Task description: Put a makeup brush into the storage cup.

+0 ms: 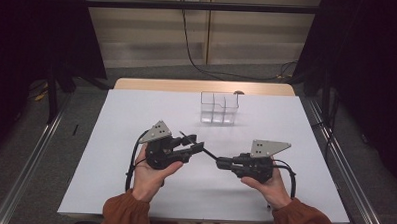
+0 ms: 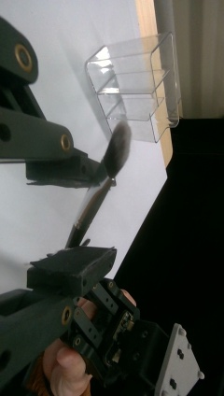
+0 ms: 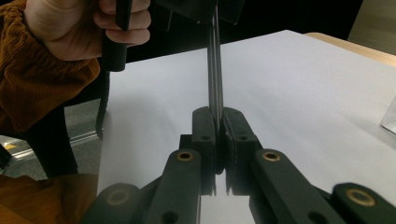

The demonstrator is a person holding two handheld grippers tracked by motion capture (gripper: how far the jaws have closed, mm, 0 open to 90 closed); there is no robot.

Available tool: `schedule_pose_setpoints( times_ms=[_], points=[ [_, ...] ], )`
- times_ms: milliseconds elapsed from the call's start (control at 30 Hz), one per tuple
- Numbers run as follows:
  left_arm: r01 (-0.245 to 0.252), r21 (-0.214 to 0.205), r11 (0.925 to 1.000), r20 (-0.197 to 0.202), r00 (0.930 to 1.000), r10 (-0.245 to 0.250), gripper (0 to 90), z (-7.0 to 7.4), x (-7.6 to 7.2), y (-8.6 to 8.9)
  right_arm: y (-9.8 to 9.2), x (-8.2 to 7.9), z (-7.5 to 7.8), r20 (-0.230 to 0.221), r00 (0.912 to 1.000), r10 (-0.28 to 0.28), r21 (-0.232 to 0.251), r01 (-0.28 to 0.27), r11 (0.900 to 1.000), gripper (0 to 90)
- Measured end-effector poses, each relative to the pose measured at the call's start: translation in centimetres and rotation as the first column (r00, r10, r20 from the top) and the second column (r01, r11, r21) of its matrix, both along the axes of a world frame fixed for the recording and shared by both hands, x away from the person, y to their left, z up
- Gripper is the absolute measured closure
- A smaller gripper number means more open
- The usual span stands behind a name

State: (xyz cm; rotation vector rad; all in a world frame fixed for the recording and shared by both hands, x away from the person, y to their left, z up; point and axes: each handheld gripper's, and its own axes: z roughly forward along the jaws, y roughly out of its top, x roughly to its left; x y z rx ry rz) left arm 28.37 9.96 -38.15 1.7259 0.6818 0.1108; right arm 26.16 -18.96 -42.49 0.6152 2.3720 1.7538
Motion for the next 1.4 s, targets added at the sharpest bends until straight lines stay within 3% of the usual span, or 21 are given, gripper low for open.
schedule_pose_setpoints(
  times_ms=[533, 800, 1167, 1400],
  points=[
    [0.057, -0.048, 0.9972, -0.011, 0.9983, -0.058, 74.9, 0.7, -0.1, -0.5, 0.7, -0.1, -0.4, -0.005, 0.9997, 0.022, -0.019, -0.022, 0.9996, 84.1],
    [0.089, -0.099, 0.9911, -0.021, 0.9956, -0.092, 81.0, 1.1, -0.4, -1.1, 1.0, -0.3, -0.4, -0.004, 0.9997, 0.025, -0.024, -0.025, 0.9994, 83.9],
    [0.111, -0.084, 0.9903, -0.012, 0.9936, -0.112, 83.7, 1.5, -0.4, -1.8, 1.2, -0.3, -0.6, -0.017, 0.9997, 0.019, -0.025, -0.019, 0.9995, 82.5],
    [0.118, -0.068, 0.9907, -0.001, 0.993, -0.118, 83.8, 1.7, -0.6, -2.1, 1.0, -0.3, -0.6, -0.025, 0.9996, 0.009, -0.01, -0.009, 0.9999, 76.7]
  ],
)
